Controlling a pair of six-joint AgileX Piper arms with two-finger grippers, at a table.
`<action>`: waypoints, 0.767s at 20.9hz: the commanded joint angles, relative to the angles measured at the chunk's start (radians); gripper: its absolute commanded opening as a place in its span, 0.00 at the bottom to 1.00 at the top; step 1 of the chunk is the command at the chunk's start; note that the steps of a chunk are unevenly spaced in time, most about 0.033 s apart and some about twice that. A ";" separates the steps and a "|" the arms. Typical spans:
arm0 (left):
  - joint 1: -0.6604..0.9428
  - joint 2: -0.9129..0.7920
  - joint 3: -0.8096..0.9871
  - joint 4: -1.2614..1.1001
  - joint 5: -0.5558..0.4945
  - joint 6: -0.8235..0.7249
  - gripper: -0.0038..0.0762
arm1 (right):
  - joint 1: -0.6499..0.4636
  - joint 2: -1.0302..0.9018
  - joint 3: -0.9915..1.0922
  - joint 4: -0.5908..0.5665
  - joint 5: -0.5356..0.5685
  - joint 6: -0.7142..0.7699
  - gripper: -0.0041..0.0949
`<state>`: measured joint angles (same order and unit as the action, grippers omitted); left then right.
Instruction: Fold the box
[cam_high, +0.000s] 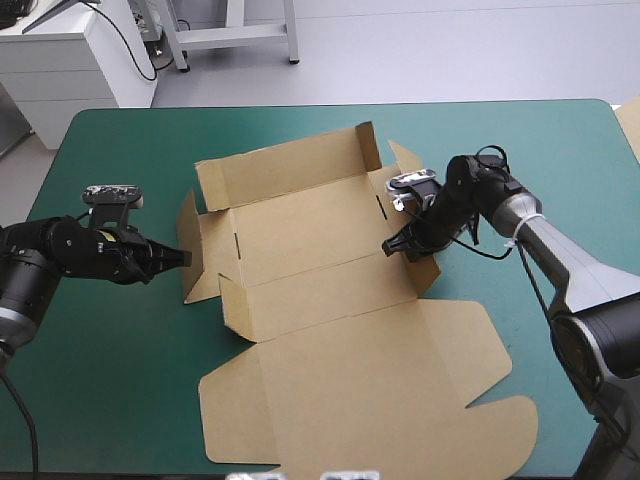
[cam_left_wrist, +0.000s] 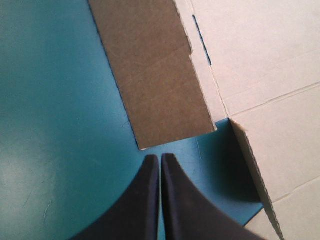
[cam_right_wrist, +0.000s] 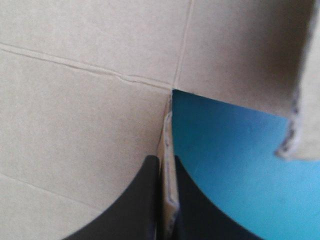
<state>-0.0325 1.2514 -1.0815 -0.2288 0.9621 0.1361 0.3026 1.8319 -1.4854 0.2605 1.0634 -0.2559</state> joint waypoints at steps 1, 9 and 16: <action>0.002 -0.021 -0.033 -0.015 -0.032 -0.002 0.04 | 0.001 -0.008 -0.122 0.029 -0.003 -0.337 0.03; 0.002 -0.021 -0.033 -0.019 -0.035 -0.004 0.04 | 0.083 0.215 -0.515 -0.072 0.055 -0.625 0.02; 0.002 -0.021 -0.033 -0.019 -0.039 -0.009 0.04 | 0.211 0.241 -0.660 0.031 0.043 -0.775 0.02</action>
<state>-0.0325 1.2514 -1.0815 -0.2288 0.9611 0.1346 0.4805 2.1321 -2.0929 0.2264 1.1280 -0.9579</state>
